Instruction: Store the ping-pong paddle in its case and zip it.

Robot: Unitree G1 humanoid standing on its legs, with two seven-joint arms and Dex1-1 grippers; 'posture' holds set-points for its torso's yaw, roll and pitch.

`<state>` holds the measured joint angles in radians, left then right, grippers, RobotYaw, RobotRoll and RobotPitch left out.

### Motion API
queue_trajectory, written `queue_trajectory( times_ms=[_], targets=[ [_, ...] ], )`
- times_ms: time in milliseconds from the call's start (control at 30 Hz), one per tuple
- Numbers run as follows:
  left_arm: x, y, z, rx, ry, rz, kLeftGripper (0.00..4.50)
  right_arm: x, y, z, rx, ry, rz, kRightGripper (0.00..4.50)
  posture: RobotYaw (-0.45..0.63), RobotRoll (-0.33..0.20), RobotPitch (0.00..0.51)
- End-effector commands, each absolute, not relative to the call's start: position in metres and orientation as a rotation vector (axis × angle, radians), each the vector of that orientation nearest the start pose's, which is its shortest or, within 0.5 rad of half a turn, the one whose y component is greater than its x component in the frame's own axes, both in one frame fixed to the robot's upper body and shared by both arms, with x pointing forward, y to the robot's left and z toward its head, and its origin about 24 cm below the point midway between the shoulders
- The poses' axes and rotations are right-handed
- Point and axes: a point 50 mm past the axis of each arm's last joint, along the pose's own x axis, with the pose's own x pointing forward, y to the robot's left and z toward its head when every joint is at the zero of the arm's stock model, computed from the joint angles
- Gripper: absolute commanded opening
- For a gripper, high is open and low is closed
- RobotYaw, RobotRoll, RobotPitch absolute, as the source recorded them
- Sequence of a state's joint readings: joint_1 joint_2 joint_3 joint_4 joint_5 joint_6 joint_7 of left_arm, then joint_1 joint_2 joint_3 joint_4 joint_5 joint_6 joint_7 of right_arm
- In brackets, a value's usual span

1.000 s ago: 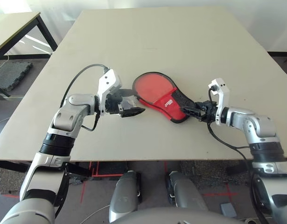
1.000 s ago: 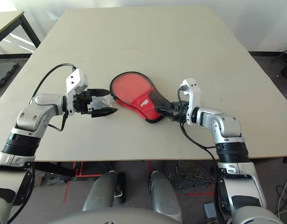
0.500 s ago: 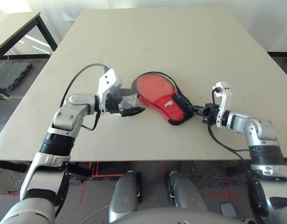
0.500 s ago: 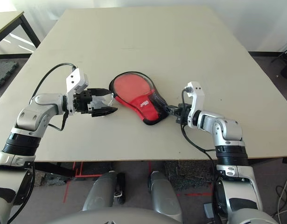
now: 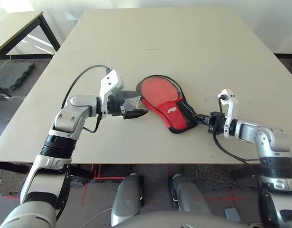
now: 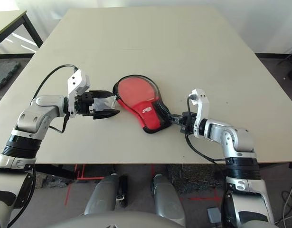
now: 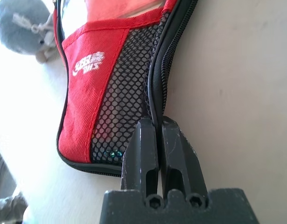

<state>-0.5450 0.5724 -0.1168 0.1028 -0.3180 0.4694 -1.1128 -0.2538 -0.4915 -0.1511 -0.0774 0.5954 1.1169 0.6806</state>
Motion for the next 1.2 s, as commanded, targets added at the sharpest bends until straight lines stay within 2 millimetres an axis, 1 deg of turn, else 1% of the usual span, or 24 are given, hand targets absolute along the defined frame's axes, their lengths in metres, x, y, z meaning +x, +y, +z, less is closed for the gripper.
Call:
queue_trajectory(
  times_ms=[33,267,567,733,900,1100,1133,1200],
  targets=[
    [0.313,0.171,0.144,0.241,0.228,-1.168,4.50,0.245,-0.204,0.077,0.359,0.723,0.759,0.01,0.08,0.000,0.119],
    [0.318,0.175,0.148,0.260,0.215,-1.153,4.50,0.225,-0.210,0.082,0.366,0.744,0.823,0.01,0.07,0.000,0.118],
    [0.321,0.180,0.152,0.272,0.213,-1.145,4.50,0.209,-0.214,0.079,0.361,0.778,0.806,0.01,0.07,0.000,0.113],
    [0.322,0.180,0.152,0.272,0.212,-1.147,4.50,0.195,-0.219,0.084,0.380,0.784,0.811,0.01,0.06,0.000,0.107],
    [0.323,0.179,0.152,0.272,0.210,-1.147,4.50,0.187,-0.223,0.085,0.383,0.791,0.779,0.01,0.05,0.000,0.106],
    [0.324,0.178,0.152,0.273,0.207,-1.155,4.50,0.185,-0.230,0.085,0.337,0.795,0.744,0.01,0.04,0.000,0.105],
    [0.324,0.177,0.152,0.273,0.207,-1.156,4.50,0.188,-0.233,0.087,0.324,0.780,0.730,0.52,0.04,0.000,0.105],
    [0.324,0.176,0.153,0.277,0.206,-1.159,4.50,0.192,-0.237,0.091,0.303,0.750,0.728,1.06,0.05,0.000,0.105]
  ],
)
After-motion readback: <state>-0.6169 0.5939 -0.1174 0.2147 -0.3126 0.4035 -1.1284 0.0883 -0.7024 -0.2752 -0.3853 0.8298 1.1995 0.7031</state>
